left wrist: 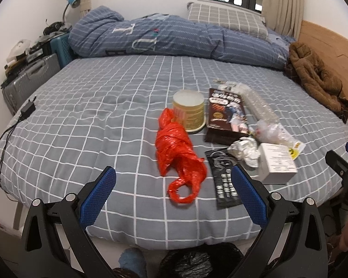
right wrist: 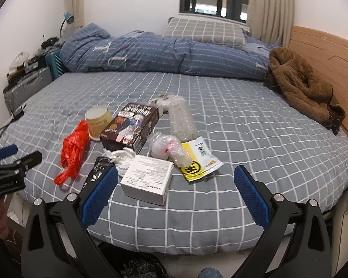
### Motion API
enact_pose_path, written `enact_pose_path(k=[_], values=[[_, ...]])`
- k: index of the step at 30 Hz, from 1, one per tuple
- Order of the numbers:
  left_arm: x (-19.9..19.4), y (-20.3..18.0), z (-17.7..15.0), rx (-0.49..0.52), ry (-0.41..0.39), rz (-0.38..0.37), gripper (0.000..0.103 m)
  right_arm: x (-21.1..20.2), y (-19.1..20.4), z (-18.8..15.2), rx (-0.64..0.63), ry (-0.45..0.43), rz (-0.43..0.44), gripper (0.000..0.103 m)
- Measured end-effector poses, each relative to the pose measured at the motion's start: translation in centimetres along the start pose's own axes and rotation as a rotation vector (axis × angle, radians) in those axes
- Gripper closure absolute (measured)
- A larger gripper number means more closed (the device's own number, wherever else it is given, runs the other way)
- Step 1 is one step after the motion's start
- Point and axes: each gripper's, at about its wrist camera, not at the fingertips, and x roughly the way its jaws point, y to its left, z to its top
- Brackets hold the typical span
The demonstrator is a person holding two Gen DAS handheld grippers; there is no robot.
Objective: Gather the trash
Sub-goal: 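Grasp the red plastic bag with the left gripper while the right gripper grasps the white box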
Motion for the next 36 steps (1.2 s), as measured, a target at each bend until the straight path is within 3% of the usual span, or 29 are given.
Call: enact_pose_path(k=[18, 24, 31, 36], values=[[10.2, 1.1, 2.5, -0.015, 0.115, 0.015, 0.006, 8.8, 3.6, -1.5, 0.004, 0.155, 0.048, 0.008], [12.0, 0.5, 2.7, 0.007, 0.135, 0.025, 0.007, 10.3, 3.8, -2.4, 0.005, 0.191, 0.059, 0.016], [13.8, 0.3, 2.8, 0.001, 0.166, 0.021, 0.02, 11.1, 3.8, -2.9, 0.016, 0.22, 0.088, 0.03], [14.6, 0.1, 2.4, 0.001, 0.186, 0.007, 0.042, 11.1, 3.7, -2.8, 0.014, 0.216, 0.09, 0.03]])
